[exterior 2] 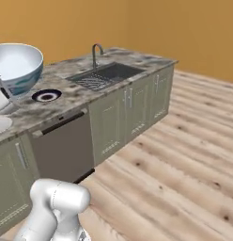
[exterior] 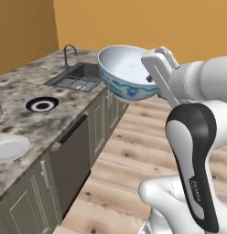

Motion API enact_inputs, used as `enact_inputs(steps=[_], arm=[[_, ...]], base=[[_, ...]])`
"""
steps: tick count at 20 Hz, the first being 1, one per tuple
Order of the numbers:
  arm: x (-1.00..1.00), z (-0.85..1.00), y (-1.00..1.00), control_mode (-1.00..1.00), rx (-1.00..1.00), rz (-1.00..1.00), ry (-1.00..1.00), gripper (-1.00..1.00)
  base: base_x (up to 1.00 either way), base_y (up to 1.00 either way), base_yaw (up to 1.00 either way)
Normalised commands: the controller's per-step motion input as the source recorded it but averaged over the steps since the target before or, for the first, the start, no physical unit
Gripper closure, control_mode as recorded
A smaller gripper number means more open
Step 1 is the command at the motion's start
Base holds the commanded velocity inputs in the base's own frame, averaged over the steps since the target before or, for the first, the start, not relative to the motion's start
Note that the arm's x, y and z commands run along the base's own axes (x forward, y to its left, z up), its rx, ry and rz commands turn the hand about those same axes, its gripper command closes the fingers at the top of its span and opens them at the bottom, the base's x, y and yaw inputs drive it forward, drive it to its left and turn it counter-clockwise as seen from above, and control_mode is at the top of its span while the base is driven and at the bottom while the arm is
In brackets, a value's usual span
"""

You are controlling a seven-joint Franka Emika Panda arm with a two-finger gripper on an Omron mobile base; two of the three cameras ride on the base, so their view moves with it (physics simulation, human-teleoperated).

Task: Move the bowls from the cabinet to the plates on the dining table.

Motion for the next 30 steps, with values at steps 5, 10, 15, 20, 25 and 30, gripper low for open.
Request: enact_inputs(steps=[5,10,15,20,25,30], arm=[[0.0,0.0,0.0,1.0,0.0,0.0,0.0,1.0],[0.0,0.0,0.0,1.0,0.0,0.0,0.0,1.0],[0.0,0.0,0.0,1.0,0.0,0.0,0.0,1.0],[0.0,0.0,0.0,1.0,0.0,0.0,0.0,1.0],[0.0,0.0,0.0,1.0,0.0,0.0,0.0,1.0],[0.0,0.0,0.0,1.0,0.0,0.0,0.0,1.0]], base=[[0.52,-0.37,0.67],[0.6,-0.39,0.64],[0.78,-0.54,0.49],[0.9,-0.33,0.31],[0.42,0.24,0.27],[0.33,0.18,0.4]])
